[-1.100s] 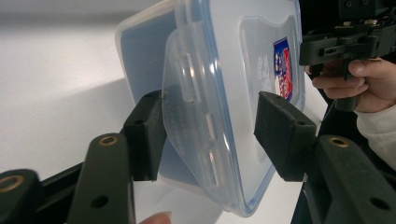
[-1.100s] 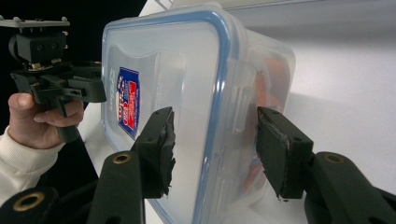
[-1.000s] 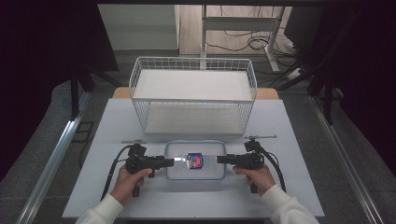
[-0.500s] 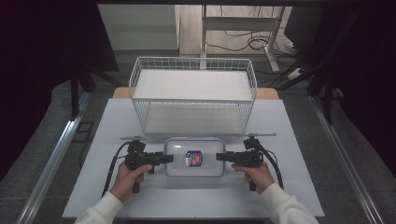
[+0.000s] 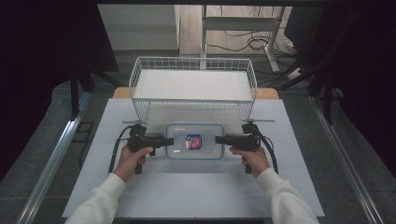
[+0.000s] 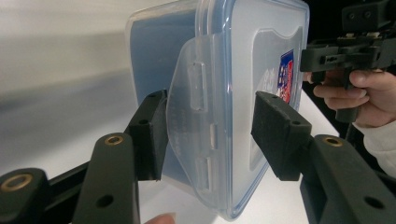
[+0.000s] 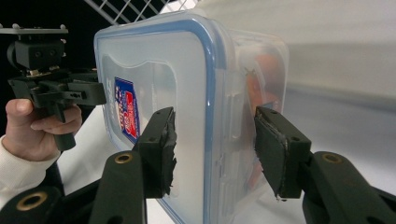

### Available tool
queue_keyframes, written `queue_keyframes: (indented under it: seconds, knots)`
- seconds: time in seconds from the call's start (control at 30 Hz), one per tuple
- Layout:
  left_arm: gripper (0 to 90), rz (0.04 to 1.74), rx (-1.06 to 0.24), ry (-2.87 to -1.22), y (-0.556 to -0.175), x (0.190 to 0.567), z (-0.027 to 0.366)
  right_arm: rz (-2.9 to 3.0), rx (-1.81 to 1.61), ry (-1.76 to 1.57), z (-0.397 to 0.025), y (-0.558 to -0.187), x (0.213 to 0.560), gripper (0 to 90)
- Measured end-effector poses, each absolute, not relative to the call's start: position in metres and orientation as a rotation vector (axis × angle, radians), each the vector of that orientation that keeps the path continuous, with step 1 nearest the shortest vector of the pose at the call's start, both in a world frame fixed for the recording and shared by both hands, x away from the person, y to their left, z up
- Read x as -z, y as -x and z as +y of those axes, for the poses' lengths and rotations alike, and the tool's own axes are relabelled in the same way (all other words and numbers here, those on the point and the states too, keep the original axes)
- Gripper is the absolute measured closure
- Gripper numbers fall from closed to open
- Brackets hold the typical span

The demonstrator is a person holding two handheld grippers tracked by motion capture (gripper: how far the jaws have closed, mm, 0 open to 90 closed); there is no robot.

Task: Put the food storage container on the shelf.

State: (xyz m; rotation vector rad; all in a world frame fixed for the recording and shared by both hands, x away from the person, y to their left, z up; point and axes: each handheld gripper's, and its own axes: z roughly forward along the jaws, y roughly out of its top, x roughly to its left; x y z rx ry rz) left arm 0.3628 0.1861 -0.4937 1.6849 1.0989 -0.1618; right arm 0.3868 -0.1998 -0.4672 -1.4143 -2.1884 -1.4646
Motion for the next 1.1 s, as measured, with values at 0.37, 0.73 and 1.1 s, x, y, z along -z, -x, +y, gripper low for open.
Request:
queue_keyframes:
  seconds: [0.37,0.73,1.1]
  knots:
    - [47.2,1.108,0.133,-1.66,-0.387,0.498,0.19,-2.171,1.543,1.451,-0.191,-0.415,0.47,48.3]
    - [46.6,1.148,0.167,-1.655,-0.397,0.512,0.189,-2.138,1.505,1.524,-0.189,-0.424,0.487,46.7]
    - [44.1,1.239,0.19,-1.574,-0.402,0.516,0.186,-2.026,1.53,1.629,-0.187,-0.43,0.492,45.9]
